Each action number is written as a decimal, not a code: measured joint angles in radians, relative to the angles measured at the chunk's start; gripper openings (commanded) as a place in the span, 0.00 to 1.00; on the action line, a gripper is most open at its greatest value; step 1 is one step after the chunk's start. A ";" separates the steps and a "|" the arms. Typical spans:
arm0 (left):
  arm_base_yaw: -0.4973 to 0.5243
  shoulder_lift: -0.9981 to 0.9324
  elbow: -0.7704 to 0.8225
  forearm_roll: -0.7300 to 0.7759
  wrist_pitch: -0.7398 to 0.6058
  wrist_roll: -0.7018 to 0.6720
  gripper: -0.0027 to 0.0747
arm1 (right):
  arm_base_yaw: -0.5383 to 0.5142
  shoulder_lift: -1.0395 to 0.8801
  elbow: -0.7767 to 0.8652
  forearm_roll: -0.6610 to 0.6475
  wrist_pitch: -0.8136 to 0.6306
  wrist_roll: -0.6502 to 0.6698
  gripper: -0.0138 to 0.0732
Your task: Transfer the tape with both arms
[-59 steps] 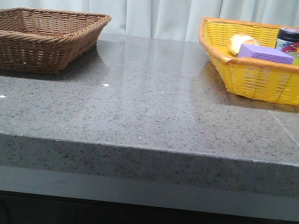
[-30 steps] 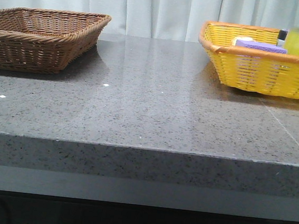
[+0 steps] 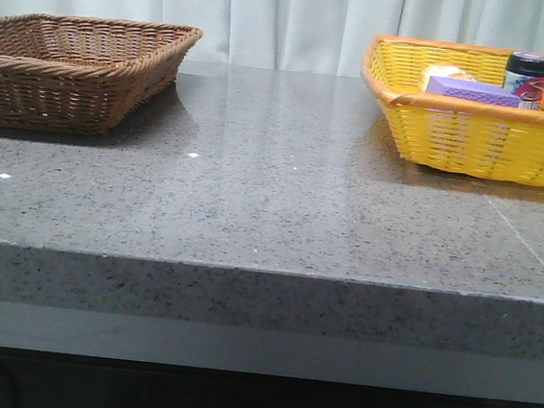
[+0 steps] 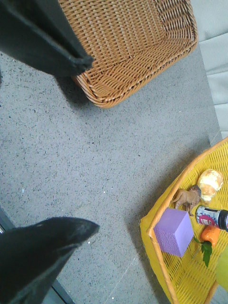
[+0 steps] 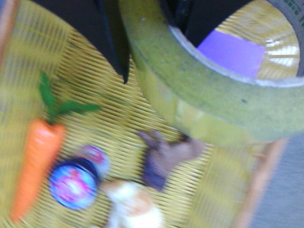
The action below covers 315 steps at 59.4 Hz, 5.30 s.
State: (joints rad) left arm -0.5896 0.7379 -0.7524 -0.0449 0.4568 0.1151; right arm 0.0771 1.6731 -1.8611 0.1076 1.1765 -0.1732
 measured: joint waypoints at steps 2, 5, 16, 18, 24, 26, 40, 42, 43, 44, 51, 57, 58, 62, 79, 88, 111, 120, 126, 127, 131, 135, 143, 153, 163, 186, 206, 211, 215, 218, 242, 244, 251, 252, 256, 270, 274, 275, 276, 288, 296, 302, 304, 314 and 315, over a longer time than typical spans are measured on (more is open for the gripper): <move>0.000 0.000 0.000 0.000 0.000 0.000 0.81 | 0.033 -0.003 0.000 0.002 -0.004 0.000 0.32; 0.000 0.000 0.000 0.000 0.000 0.000 0.81 | 0.080 -0.003 0.000 0.004 -0.015 -0.002 0.32; 0.000 0.000 0.000 0.000 0.000 0.000 0.81 | 0.250 0.011 0.000 0.008 -0.075 -0.004 0.32; 0.000 0.000 0.000 0.000 0.000 0.000 0.81 | 0.274 0.014 0.000 0.011 -0.095 -0.004 0.32; 0.000 0.000 0.000 0.000 0.000 0.000 0.81 | 0.351 0.031 0.000 0.013 -0.148 -0.004 0.32; 0.000 0.000 0.000 0.000 0.000 0.000 0.81 | 0.368 0.037 0.000 0.013 -0.160 -0.004 0.32; 0.000 0.000 0.000 0.000 0.000 0.000 0.81 | 0.437 0.102 0.000 0.013 -0.196 -0.004 0.32; 0.000 0.000 0.000 0.000 0.000 0.000 0.81 | 0.439 0.116 0.000 0.013 -0.196 -0.004 0.32; 0.000 0.000 0.000 0.000 0.000 0.000 0.81 | 0.441 0.122 0.000 0.013 -0.196 -0.004 0.32; 0.000 0.000 0.000 0.000 0.000 0.000 0.81 | 0.441 0.128 0.000 0.013 -0.196 -0.004 0.32; 0.000 0.000 0.000 0.000 0.000 0.000 0.81 | 0.448 0.178 0.000 0.009 -0.205 -0.004 0.32; 0.000 0.000 0.000 0.000 0.000 0.000 0.81 | 0.452 0.220 0.000 -0.004 -0.218 -0.004 0.32; 0.000 0.000 0.000 0.000 0.000 0.000 0.81 | 0.452 0.227 0.000 -0.010 -0.220 -0.004 0.32; 0.000 0.001 0.000 0.000 0.000 0.000 0.81 | 0.452 0.257 0.000 -0.032 -0.222 -0.004 0.32; 0.000 0.001 0.000 0.000 0.000 0.000 0.81 | 0.452 0.342 0.000 -0.131 -0.228 -0.002 0.35; 0.000 0.001 0.000 0.000 0.000 0.000 0.81 | 0.452 0.356 0.000 -0.152 -0.237 -0.002 0.55; 0.000 0.001 0.000 0.000 0.000 0.000 0.81 | 0.452 0.321 0.000 -0.148 -0.255 -0.002 0.66; 0.000 0.001 0.000 0.000 0.000 0.000 0.81 | 0.444 0.230 0.000 -0.082 -0.220 0.004 0.66; 0.000 0.001 0.000 0.000 0.000 0.000 0.81 | 0.419 0.151 0.000 -0.026 -0.199 0.004 0.66; 0.000 0.001 0.000 0.000 0.000 0.000 0.81 | 0.414 0.139 0.003 -0.018 -0.197 0.004 0.66; 0.000 0.001 0.000 0.000 0.000 0.000 0.81 | 0.389 0.076 0.027 0.009 -0.199 0.004 0.66; 0.000 0.001 0.000 0.000 0.000 0.000 0.81 | 0.362 0.013 0.083 0.032 -0.214 0.004 0.66; 0.000 0.001 0.000 0.000 0.000 0.000 0.81 | 0.305 -0.130 0.247 0.063 -0.275 0.004 0.66; 0.000 0.001 0.000 0.000 0.000 0.000 0.81 | 0.248 -0.350 0.484 0.084 -0.368 0.006 0.66; 0.000 0.001 0.000 0.000 0.000 0.000 0.81 | 0.240 -0.566 0.670 0.092 -0.423 0.006 0.66; 0.000 0.001 0.000 0.000 0.000 0.000 0.81 | 0.240 -0.983 0.974 0.098 -0.448 0.006 0.66; 0.000 0.002 -0.022 -0.004 0.013 0.000 0.81 | 0.240 -1.114 1.044 0.098 -0.440 0.006 0.66; 0.000 0.020 -0.077 -0.004 0.061 0.000 0.81 | 0.240 -1.114 1.048 0.098 -0.434 0.006 0.66; 0.000 0.046 -0.137 -0.004 0.114 0.000 0.81 | 0.240 -1.114 1.048 0.098 -0.434 0.006 0.66; 0.000 0.073 -0.191 -0.004 0.162 0.005 0.81 | 0.240 -1.114 1.048 0.098 -0.433 0.006 0.66; -0.002 0.469 -0.569 -0.006 0.446 0.281 0.81 | 0.240 -1.114 1.048 0.099 -0.431 0.006 0.66; -0.004 0.506 -0.596 -0.006 0.462 0.296 0.81 | 0.240 -1.114 1.048 0.099 -0.431 0.006 0.66; -0.018 0.625 -0.686 -0.006 0.516 0.314 0.81 | 0.240 -1.114 1.048 0.099 -0.431 0.006 0.66; -0.023 0.647 -0.697 -0.006 0.523 0.316 0.81 | 0.240 -1.114 1.048 0.099 -0.431 0.006 0.66; -0.040 0.719 -0.750 -0.006 0.556 0.319 0.81 | 0.240 -1.114 1.048 0.099 -0.431 0.006 0.66; -0.103 0.933 -0.927 -0.010 0.657 0.322 0.81 | 0.240 -1.114 1.048 0.099 -0.430 0.006 0.66; -0.113 0.988 -0.968 -0.010 0.673 0.322 0.81 | 0.240 -1.114 1.048 0.099 -0.430 0.006 0.66; -0.116 0.998 -0.977 -0.011 0.676 0.322 0.81 | 0.240 -1.114 1.048 0.099 -0.430 0.006 0.66; -0.118 1.009 -0.986 -0.011 0.679 0.322 0.81 | 0.240 -1.114 1.048 0.099 -0.430 0.006 0.66; -0.120 1.147 -1.105 -0.013 0.720 0.322 0.81 | 0.240 -1.114 1.048 0.099 -0.430 0.006 0.66; -0.120 1.227 -1.172 -0.013 0.746 0.322 0.81 | 0.240 -1.114 1.048 0.100 -0.430 0.006 0.66; -0.120 1.269 -1.206 -0.010 0.752 0.322 0.81 | 0.240 -1.114 1.048 0.100 -0.430 0.006 0.66; -0.120 1.280 -1.215 -0.010 0.752 0.322 0.81 | 0.240 -1.114 1.048 0.100 -0.430 0.006 0.66; -0.109 1.322 -1.224 -0.008 0.755 0.322 0.81 | 0.240 -1.114 1.048 0.100 -0.430 0.006 0.66; -0.107 1.325 -1.224 -0.008 0.757 0.322 0.81 | 0.240 -1.114 1.048 0.100 -0.430 0.006 0.66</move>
State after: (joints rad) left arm -0.6963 2.0633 -1.9764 -0.0530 1.2140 0.4368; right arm 0.3174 0.5591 -0.8133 0.2078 0.7460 -0.1672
